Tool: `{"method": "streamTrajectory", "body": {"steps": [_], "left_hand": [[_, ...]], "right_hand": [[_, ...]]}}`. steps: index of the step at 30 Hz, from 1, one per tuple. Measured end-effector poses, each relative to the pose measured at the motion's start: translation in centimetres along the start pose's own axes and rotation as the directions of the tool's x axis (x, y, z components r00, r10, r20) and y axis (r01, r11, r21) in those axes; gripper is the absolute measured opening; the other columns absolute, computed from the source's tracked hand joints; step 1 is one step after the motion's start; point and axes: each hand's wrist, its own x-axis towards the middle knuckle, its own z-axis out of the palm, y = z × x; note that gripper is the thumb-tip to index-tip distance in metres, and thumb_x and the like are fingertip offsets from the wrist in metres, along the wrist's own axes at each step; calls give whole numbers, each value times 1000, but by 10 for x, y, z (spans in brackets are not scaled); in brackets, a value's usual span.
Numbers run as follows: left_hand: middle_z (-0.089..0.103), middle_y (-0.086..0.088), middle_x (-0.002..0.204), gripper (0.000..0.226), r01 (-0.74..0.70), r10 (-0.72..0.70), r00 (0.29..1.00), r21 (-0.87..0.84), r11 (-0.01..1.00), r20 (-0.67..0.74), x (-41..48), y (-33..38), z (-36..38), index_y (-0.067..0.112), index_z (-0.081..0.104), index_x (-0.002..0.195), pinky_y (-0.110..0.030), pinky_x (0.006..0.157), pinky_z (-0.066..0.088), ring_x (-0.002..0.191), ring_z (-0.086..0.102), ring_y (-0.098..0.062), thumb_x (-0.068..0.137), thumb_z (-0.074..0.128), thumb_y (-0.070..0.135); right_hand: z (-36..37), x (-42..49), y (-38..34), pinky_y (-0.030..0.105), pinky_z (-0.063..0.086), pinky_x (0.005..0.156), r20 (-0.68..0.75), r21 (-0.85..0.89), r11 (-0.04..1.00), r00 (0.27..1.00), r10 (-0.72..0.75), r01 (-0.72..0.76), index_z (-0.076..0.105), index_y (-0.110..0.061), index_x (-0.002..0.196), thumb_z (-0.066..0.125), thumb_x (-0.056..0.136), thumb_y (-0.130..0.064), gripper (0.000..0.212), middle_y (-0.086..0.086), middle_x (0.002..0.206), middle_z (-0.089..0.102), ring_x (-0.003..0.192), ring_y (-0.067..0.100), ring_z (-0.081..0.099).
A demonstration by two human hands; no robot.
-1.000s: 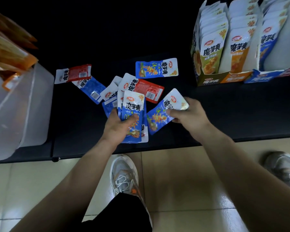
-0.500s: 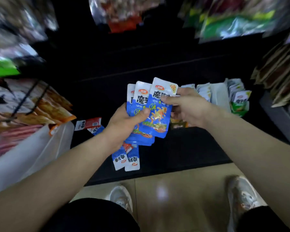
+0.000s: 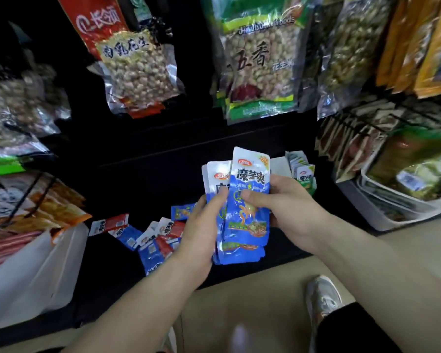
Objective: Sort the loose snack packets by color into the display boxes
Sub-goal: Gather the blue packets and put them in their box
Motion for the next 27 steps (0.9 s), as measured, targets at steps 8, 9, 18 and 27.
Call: {"method": "streamTrajectory", "body": {"steps": [8, 9, 18, 27], "left_hand": [[75, -13, 108, 27, -101, 100, 994, -19, 995, -30, 29, 24, -2, 10, 64, 121, -58, 83, 58, 96, 74, -35, 94, 65, 15], [75, -13, 109, 29, -108, 107, 994, -28, 994, -38, 33, 25, -2, 11, 63, 122, -59, 83, 58, 96, 73, -35, 93, 66, 14], [74, -14, 113, 30, -25, 25, 1000, -106, 994, 4, 67, 31, -11, 10, 63, 126, -57, 86, 57, 101, 72, -35, 97, 57, 16], [76, -4, 108, 34, -244, 249, 968, 140, 960, -17, 80, 15, -13, 14, 60, 121, -34, 73, 62, 95, 75, -20, 89, 70, 7]], "right_hand": [[-8, 30, -6, 55, 53, 97, 69, 83, 997, 998, 1, -6, 64, -2, 123, 65, 91, 3, 33, 17, 116, 73, 108, 38, 69], [-9, 33, -4, 55, 53, 97, 67, 82, 997, 998, 8, -13, 65, -2, 122, 65, 90, 4, 32, 17, 114, 73, 107, 38, 70], [-16, 58, -1, 48, 62, 80, -119, 0, 999, 992, -38, 38, 63, -8, 115, 67, 92, -1, 25, 5, 99, 78, 90, 24, 76], [-12, 62, 4, 51, 58, 89, -52, 126, 992, 998, 28, -22, 64, -1, 119, 64, 91, 5, 29, 17, 109, 75, 101, 35, 72]]}}
